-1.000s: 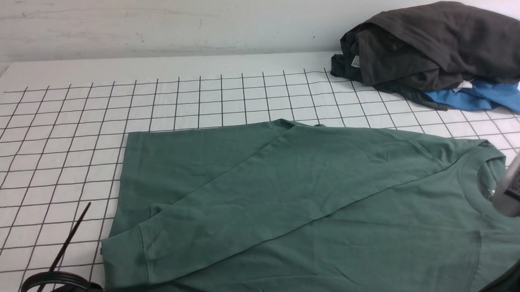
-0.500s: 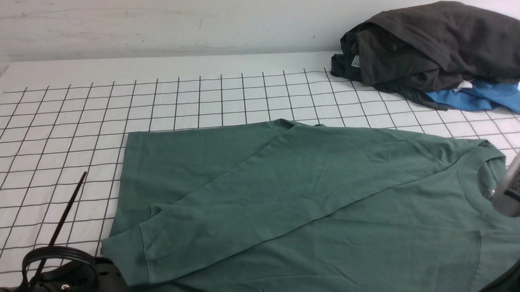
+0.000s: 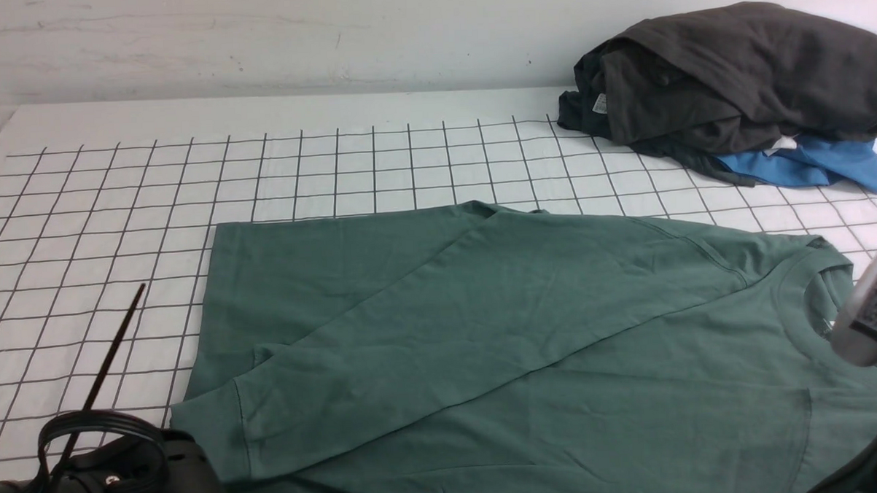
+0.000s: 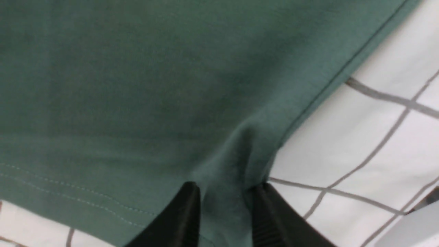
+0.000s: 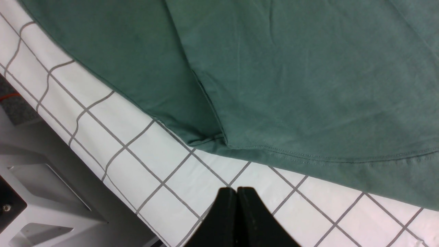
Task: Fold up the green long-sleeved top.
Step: Use both arms simultaneously to clamp the lower edge of the clothing fabric, then use both arms to drag the lower edge of the fabric forward and fold it over the upper edge
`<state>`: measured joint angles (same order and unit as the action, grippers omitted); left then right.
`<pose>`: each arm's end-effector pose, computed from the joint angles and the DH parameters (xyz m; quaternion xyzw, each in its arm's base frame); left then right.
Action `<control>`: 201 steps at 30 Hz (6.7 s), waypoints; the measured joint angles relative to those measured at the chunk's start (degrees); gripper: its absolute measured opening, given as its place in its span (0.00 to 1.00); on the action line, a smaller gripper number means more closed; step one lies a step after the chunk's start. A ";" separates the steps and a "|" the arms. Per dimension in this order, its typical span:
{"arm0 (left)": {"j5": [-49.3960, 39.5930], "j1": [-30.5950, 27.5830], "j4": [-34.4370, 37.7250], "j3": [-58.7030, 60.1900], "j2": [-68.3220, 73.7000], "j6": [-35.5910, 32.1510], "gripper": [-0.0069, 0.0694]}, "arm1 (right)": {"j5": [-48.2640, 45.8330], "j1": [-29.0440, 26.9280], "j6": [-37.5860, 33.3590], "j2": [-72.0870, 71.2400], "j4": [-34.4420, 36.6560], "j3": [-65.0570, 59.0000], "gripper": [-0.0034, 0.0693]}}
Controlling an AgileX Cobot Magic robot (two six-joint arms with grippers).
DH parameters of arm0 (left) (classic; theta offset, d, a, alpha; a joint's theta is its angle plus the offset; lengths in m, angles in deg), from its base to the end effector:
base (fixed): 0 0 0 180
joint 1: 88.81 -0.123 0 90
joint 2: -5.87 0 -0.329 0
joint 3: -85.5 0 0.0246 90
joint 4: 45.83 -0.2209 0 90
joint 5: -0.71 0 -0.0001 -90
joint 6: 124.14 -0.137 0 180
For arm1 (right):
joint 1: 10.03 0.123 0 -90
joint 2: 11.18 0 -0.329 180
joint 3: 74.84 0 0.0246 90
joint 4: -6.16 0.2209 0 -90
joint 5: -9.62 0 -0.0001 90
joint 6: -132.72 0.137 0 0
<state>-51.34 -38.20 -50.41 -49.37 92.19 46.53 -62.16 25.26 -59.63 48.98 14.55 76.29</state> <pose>0.1034 -0.1124 0.1871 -0.5210 -0.8524 -0.0395 0.0177 0.0720 0.0742 0.3087 -0.3871 0.9040 0.1039 0.1485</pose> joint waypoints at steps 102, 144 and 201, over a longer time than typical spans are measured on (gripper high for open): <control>-9.09 -10.40 -0.10 -4.49 -6.53 -5.12 0.09 | 5.82 0.00 -14.62 22.42 -15.68 0.00 0.83; -4.52 -10.40 -0.33 -4.62 -6.53 -4.71 0.09 | 32.13 -13.30 -28.93 31.92 -13.90 -11.36 0.07; -2.78 -38.98 -6.78 -73.86 46.87 -14.81 0.13 | 13.71 -26.31 -38.59 71.84 -2.06 54.36 0.08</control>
<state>-54.13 -77.18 -57.19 -123.23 139.06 31.73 -48.45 -1.05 -98.22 120.81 12.49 130.66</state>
